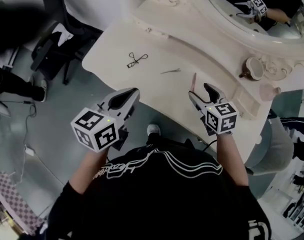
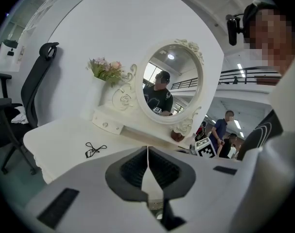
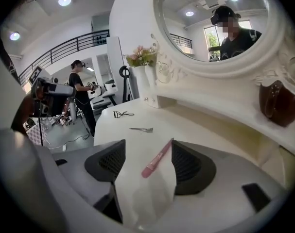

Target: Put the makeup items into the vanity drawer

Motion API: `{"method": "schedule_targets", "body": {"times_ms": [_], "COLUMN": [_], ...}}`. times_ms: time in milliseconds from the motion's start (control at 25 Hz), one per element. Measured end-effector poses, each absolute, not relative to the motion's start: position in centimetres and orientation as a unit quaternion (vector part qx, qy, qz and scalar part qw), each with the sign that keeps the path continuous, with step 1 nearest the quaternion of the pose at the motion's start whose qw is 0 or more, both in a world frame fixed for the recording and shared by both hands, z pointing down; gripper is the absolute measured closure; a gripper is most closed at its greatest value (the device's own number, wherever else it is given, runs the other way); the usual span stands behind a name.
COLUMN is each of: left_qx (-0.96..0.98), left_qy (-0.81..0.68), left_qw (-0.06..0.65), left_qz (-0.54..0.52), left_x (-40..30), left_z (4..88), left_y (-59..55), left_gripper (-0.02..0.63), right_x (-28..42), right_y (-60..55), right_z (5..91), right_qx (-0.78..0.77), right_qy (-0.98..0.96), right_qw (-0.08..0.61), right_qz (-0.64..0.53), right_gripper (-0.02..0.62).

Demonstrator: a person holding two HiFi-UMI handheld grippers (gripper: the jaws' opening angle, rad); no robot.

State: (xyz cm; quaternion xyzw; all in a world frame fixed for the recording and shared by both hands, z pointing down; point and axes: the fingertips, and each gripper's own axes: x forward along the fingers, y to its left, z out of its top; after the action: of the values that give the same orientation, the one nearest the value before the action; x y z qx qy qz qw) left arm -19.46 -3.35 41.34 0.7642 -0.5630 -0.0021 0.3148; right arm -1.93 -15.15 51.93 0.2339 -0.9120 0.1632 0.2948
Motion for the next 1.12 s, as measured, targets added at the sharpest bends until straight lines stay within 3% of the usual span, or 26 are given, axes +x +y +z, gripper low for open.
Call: {"method": "schedule_targets", "body": {"times_ms": [480, 1120], "left_qx": [0.773, 0.800], "left_qy": [-0.531, -0.484], "left_qw": [0.345, 0.353], "left_qz": [0.018, 0.042], "left_x": [-20.1, -19.2], "left_z": [44.9, 44.8], "left_y": [-6.4, -11.1], "left_gripper": [0.578, 0.578], "right_x": [-3.5, -3.2], "right_y": [-17.2, -18.7], "right_z": [56.8, 57.9], "right_qx": [0.262, 0.316], "right_qy": [-0.882, -0.851], "right_qw": [0.362, 0.377], "right_qz": [0.153, 0.183], "right_gripper": [0.365, 0.486]}}
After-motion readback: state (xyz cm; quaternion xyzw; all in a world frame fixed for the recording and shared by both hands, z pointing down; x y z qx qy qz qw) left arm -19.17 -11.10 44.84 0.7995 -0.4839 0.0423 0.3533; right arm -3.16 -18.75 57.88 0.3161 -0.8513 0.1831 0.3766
